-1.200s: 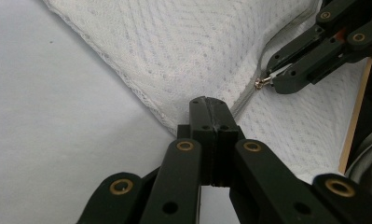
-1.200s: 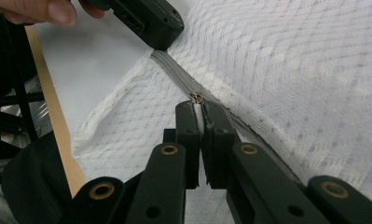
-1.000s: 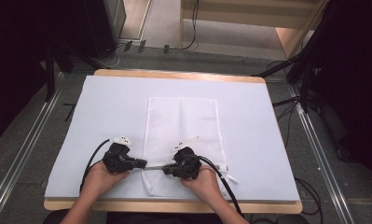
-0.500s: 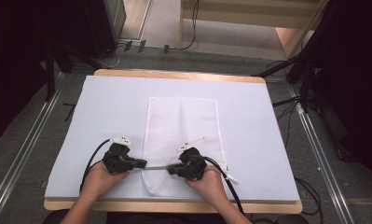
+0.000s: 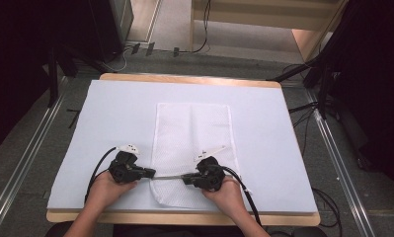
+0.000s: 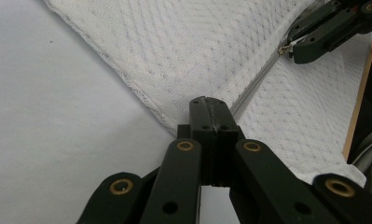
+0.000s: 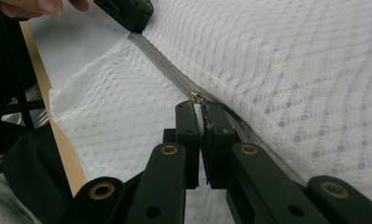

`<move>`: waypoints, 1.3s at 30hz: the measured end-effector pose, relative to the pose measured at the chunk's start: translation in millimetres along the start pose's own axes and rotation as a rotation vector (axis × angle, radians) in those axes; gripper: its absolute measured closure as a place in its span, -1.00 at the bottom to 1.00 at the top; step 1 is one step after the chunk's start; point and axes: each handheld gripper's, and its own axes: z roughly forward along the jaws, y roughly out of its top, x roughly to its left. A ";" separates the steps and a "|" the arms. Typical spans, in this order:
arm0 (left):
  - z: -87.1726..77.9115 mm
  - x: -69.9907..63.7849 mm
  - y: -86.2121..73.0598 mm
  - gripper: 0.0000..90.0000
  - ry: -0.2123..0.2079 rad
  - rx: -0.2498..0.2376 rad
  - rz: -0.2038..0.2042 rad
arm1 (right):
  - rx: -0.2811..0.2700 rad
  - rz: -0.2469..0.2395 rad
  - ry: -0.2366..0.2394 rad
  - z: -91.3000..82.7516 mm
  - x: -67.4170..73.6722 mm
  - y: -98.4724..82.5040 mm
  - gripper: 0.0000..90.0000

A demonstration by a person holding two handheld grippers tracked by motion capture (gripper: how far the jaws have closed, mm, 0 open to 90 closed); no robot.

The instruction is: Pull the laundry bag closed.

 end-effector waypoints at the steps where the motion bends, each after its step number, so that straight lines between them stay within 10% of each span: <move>1: 0.0 -0.1 0.0 1.00 0.000 0.000 -0.003 | 0.000 0.000 0.000 0.0 0.0 0.0 0.96; 39: 0.0 -0.2 -0.3 1.00 0.001 -0.001 -0.013 | -0.025 0.030 -0.022 -33.2 -19.4 -19.0 0.96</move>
